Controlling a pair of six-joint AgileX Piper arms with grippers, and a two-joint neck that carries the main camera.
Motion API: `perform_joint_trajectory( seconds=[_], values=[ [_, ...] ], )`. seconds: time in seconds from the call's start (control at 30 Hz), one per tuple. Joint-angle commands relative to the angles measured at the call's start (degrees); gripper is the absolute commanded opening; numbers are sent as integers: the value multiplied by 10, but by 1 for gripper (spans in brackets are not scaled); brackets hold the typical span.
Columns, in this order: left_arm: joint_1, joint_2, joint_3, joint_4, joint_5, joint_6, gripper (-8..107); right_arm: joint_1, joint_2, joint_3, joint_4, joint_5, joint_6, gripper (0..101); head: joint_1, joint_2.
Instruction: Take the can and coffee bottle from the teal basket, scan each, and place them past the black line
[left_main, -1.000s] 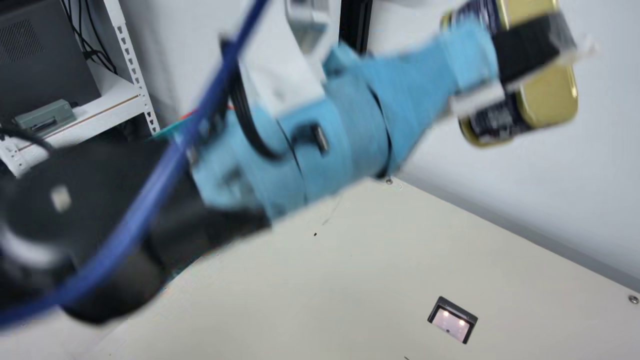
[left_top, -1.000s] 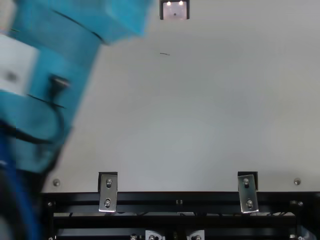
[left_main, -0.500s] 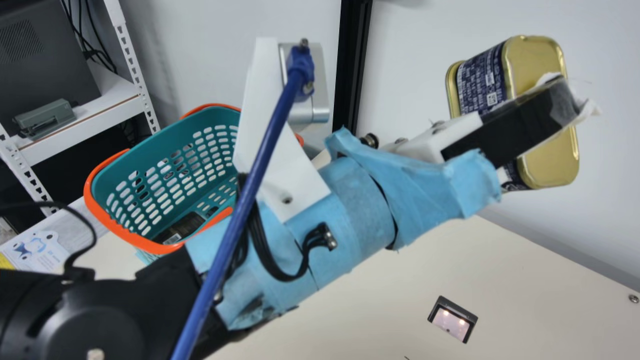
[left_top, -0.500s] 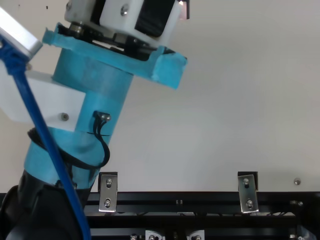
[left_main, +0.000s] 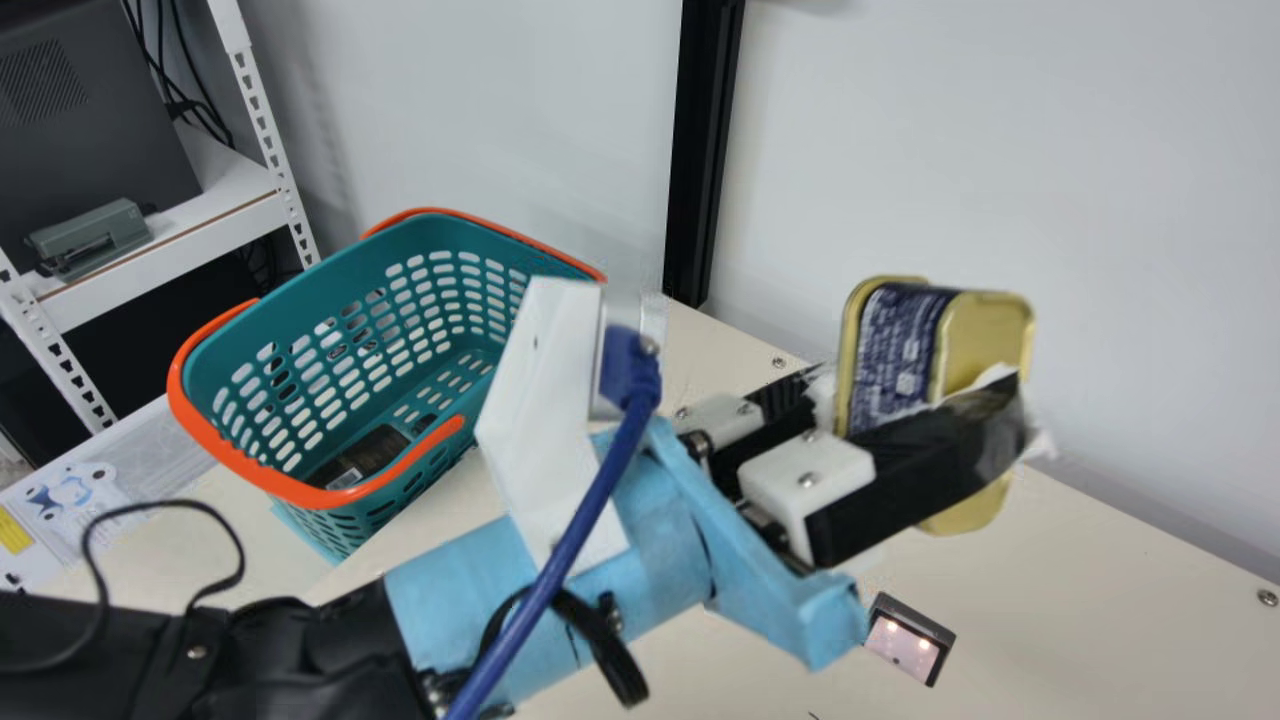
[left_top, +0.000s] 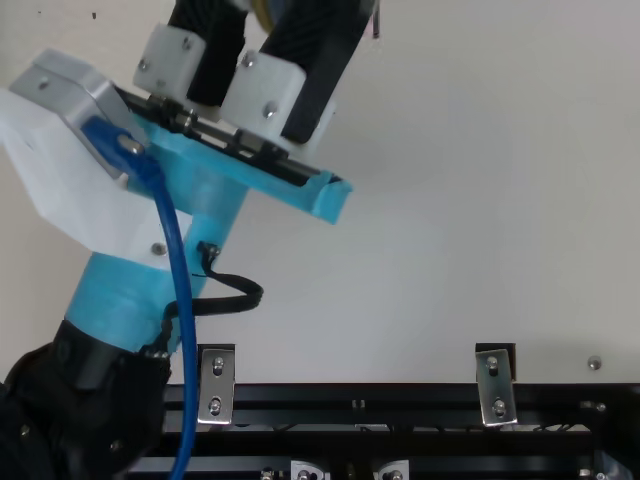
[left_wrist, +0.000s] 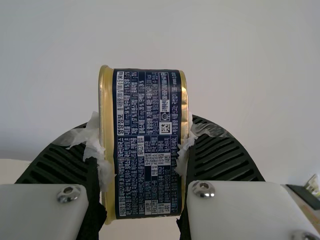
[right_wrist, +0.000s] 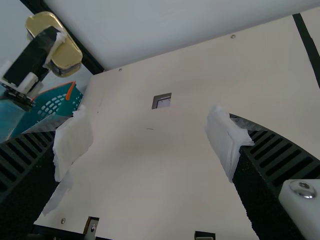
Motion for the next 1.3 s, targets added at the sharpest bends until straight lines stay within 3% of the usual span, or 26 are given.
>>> perform_joint_trajectory(
  seconds=[0.0, 0.37, 0.67, 0.93, 1.27],
  values=[
    [15, 0, 32, 78, -6, -33, 10, 0, 0, 0, 0, 0, 0, 101, -18, 9],
    [116, 34, 122, 338, -62, -179, 10, 0, 0, 0, 0, 0, 0, 101, -18, 9],
    [228, 109, 124, 504, -128, -265, 10, 0, 0, 0, 0, 0, 0, 101, -17, 6],
    [283, 146, 99, 578, -155, -300, 10, 0, 0, 0, 0, 0, 0, 101, 15, -111],
    [289, 149, 96, 584, -160, -305, 10, 0, 0, 0, 0, 0, 0, 101, 69, -249]
  ],
)
